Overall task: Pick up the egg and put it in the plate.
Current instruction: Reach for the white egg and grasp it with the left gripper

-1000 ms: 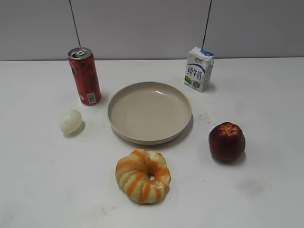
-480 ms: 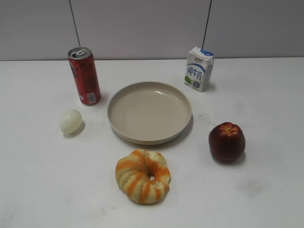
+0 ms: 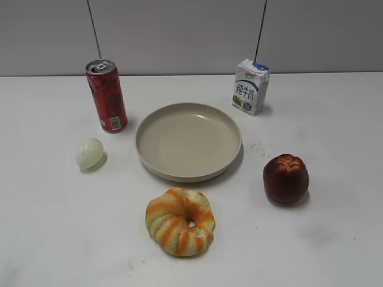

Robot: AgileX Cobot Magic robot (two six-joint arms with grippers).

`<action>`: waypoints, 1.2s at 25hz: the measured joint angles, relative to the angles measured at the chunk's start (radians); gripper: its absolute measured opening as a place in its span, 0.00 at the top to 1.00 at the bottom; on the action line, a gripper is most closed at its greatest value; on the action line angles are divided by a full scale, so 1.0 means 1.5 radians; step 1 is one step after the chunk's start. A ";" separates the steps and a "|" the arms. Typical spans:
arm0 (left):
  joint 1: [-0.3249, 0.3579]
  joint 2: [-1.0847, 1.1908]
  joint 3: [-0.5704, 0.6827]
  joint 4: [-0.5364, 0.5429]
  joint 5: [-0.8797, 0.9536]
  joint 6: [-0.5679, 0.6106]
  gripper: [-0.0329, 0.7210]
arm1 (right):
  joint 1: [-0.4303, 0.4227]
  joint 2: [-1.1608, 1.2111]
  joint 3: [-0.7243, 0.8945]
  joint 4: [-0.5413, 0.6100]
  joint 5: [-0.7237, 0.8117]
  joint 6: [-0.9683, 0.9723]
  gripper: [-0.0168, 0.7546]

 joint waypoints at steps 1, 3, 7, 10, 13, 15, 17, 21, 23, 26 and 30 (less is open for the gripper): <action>0.000 0.032 -0.001 -0.005 -0.028 0.000 0.17 | 0.000 0.000 0.000 0.000 0.000 0.000 0.22; 0.000 0.098 -0.002 -0.027 -0.085 0.000 0.17 | 0.000 0.000 0.000 0.000 0.000 0.000 0.22; -0.011 0.252 -0.007 -0.091 -0.176 0.016 0.17 | 0.000 0.000 0.000 0.000 0.000 0.000 0.22; -0.033 0.373 -0.036 -0.114 -0.189 0.040 0.17 | 0.000 0.000 0.000 0.000 0.000 0.000 0.22; -0.070 0.493 -0.084 -0.113 -0.196 0.055 0.17 | 0.000 0.000 0.000 0.000 0.000 0.000 0.22; -0.098 0.565 -0.118 -0.108 -0.197 0.064 0.17 | 0.000 0.000 0.000 0.000 0.000 0.000 0.22; -0.131 0.637 -0.152 -0.099 -0.198 0.067 0.15 | 0.000 0.000 0.000 0.000 0.000 0.000 0.22; -0.182 0.783 -0.220 -0.073 -0.201 0.070 0.06 | 0.000 0.000 0.000 0.000 0.000 0.000 0.22; -0.195 0.849 -0.250 -0.067 -0.201 0.070 0.05 | 0.000 0.000 0.000 0.000 0.000 0.000 0.22; -0.203 0.947 -0.297 -0.066 -0.201 0.070 0.05 | 0.000 0.000 0.000 0.000 0.000 0.000 0.22; -0.203 1.045 -0.353 -0.066 -0.202 0.070 0.05 | 0.000 0.000 0.000 0.000 0.000 0.000 0.22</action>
